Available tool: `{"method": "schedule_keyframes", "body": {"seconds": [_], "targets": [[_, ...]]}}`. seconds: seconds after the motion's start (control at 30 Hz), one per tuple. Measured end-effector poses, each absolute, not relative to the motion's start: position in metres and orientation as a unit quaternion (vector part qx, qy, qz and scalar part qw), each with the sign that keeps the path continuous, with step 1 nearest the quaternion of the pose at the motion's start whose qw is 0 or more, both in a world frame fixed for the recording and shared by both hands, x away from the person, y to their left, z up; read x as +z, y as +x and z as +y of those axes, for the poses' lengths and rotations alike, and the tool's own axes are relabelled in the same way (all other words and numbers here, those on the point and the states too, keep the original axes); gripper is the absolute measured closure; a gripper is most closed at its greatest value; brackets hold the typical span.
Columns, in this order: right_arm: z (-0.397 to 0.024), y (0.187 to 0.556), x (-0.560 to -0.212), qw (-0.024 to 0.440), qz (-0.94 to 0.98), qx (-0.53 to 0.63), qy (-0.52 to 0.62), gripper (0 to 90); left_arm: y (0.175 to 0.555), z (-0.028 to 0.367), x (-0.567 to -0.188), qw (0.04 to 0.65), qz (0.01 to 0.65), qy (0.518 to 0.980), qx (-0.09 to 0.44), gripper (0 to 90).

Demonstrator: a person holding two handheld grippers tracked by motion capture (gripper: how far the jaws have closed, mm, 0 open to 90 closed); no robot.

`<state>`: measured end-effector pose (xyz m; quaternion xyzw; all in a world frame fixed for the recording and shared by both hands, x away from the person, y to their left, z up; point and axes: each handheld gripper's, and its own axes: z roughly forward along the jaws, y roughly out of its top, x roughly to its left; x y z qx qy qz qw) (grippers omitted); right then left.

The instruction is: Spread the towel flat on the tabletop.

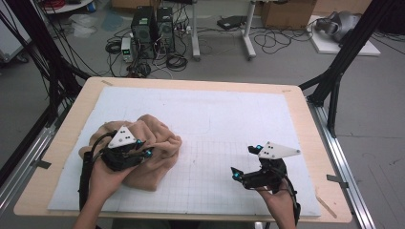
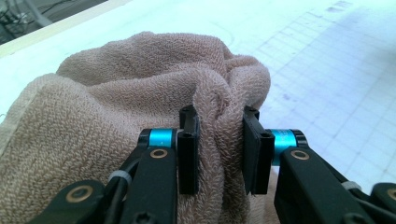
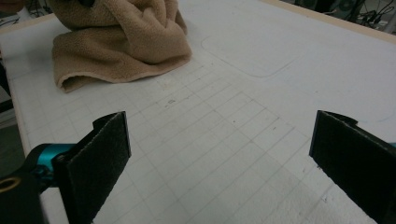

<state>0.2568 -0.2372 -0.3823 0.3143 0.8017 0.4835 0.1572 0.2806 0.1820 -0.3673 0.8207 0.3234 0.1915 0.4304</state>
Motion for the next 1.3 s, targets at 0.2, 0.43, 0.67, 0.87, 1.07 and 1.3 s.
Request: {"method": "schedule_keyframes", "body": {"seconds": [0.2,0.43,0.67,0.87,1.07,1.3], "targets": [[-0.239,0.256,-0.38,0.159,0.8,0.485,0.314,4.2,0.274,0.161,-0.362,0.442,0.303,0.825,0.182,71.0],[-0.24,0.255,-0.374,0.165,0.801,0.485,0.311,4.2,0.265,0.137,-0.347,0.468,0.27,0.825,0.167,71.0],[-0.242,0.254,-0.37,0.168,0.8,0.486,0.31,4.2,0.25,0.115,-0.345,0.481,0.243,0.825,0.171,70.2],[-0.229,0.255,-0.382,0.153,0.81,0.478,0.303,4.8,0.25,0.124,-0.375,0.445,0.266,0.838,0.17,67.7],[-0.213,0.258,-0.393,0.132,0.822,0.471,0.292,18.0,0.245,0.13,-0.386,0.433,0.267,0.845,0.164,63.5],[-0.199,0.259,-0.402,0.11,0.834,0.463,0.278,26.2,0.238,0.136,-0.373,0.447,0.252,0.844,0.152,49.5]]}}
